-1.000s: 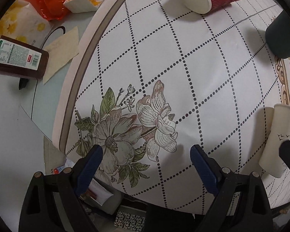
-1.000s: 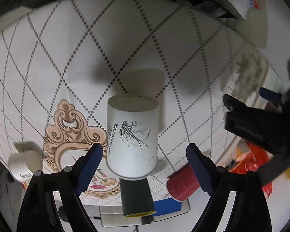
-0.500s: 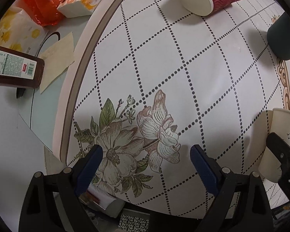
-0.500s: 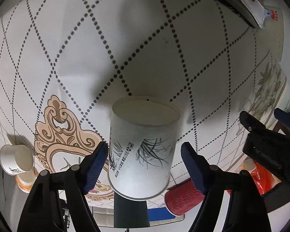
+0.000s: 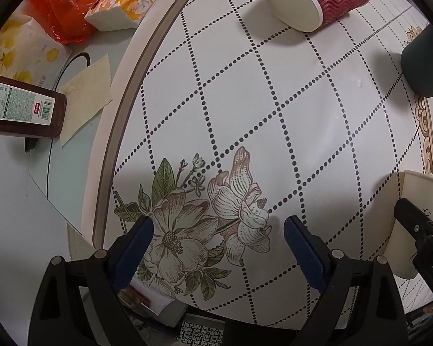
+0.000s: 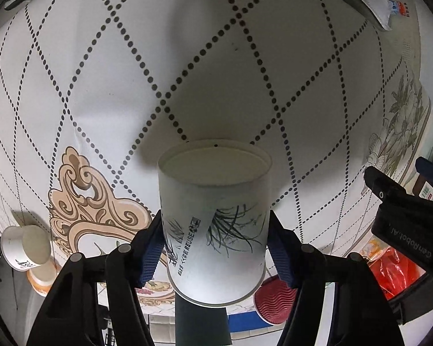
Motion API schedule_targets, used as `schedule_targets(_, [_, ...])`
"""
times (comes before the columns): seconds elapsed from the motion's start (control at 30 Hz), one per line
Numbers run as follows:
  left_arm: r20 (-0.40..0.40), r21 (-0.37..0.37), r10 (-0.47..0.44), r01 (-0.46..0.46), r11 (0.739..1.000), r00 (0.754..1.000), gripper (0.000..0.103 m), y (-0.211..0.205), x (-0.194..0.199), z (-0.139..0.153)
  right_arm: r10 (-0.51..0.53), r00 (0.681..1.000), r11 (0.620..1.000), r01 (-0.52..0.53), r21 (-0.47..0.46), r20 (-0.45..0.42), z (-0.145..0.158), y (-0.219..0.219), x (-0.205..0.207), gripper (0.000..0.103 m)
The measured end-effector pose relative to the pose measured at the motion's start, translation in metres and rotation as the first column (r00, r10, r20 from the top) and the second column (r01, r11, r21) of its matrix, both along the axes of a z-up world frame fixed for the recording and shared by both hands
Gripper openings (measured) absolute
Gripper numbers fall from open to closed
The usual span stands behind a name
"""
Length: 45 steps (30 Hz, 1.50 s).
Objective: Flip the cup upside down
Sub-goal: 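Lift the white cup with the right gripper and rotate it rim-down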
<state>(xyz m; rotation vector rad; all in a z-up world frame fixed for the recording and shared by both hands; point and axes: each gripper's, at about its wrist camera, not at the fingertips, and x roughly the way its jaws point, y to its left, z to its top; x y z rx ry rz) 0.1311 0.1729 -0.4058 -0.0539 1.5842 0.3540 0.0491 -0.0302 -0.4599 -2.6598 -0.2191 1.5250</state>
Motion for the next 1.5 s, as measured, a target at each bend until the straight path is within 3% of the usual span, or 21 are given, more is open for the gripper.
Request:
schedule_targets(0.17, [0.005, 0.003, 0.001, -0.001, 1.000, 1.000, 0.093, -0.001, -0.006, 0.000, -0.049, 0.999, 0.999, 0.050, 0.011, -0.020, 0.009, -0.009, -0.017, 0.065])
schedule_targets(0.5, [0.018, 0.017, -0.008, 0.008, 1.000, 1.000, 0.093, -0.004, -0.004, 0.011, -0.215, 0.975, 0.974, 0.218, 0.055, -0.065, 0.025, 0.024, -0.032, 0.063])
schedule_targets(0.67, [0.021, 0.029, -0.021, 0.020, 0.999, 1.000, 0.093, -0.008, -0.002, 0.018, -0.391, 0.915, 0.915, 0.398, 0.061, -0.100, 0.032, 0.046, -0.034, 0.063])
schedule_targets(0.77, [0.022, 0.033, -0.031, 0.031, 0.999, 0.999, 0.093, -0.012, -0.002, 0.021, -0.530, 0.838, 0.840, 0.540, 0.055, -0.134, 0.037, 0.061, -0.031, 0.063])
schedule_targets(0.9, [0.028, 0.036, -0.040, 0.039, 0.999, 0.999, 0.093, -0.017, -0.002, 0.026, -0.727, 0.660, 0.666, 0.745, 0.043, -0.190, 0.043, 0.083, -0.021, 0.063])
schedule_targets(0.97, [0.029, 0.033, -0.041, 0.040, 0.999, 0.999, 0.093, -0.018, 0.000, 0.029, -0.811, 0.544, 0.550, 0.834, 0.033, -0.216, 0.047, 0.091, -0.012, 0.063])
schedule_targets(1.07, [0.030, 0.031, -0.046, 0.045, 0.999, 0.998, 0.093, -0.020, 0.004, 0.031, -0.884, 0.398, 0.405, 0.914, 0.023, -0.247, 0.049, 0.096, -0.003, 0.063])
schedule_targets(1.1, [0.031, 0.033, -0.050, 0.049, 0.998, 0.998, 0.093, -0.021, 0.005, 0.032, -0.911, 0.323, 0.331, 0.944, 0.014, -0.256, 0.051, 0.098, 0.002, 0.063])
schedule_targets(1.2, [0.033, 0.038, -0.065, 0.064, 0.997, 0.997, 0.093, -0.027, 0.007, 0.035, -0.947, 0.152, 0.160, 0.987, -0.005, -0.282, 0.055, 0.094, 0.022, 0.063])
schedule_targets(1.27, [0.032, 0.039, -0.076, 0.075, 0.996, 0.997, 0.093, -0.033, 0.008, 0.037, -0.957, 0.010, 0.016, 1.000, -0.016, -0.290, 0.056, 0.092, 0.034, 0.063])
schedule_targets(1.5, [0.037, 0.040, -0.121, 0.120, 0.992, 0.992, 0.093, -0.050, 0.012, 0.043, -0.858, -0.449, -0.442, 0.893, -0.086, -0.249, 0.054, 0.068, 0.065, 0.063])
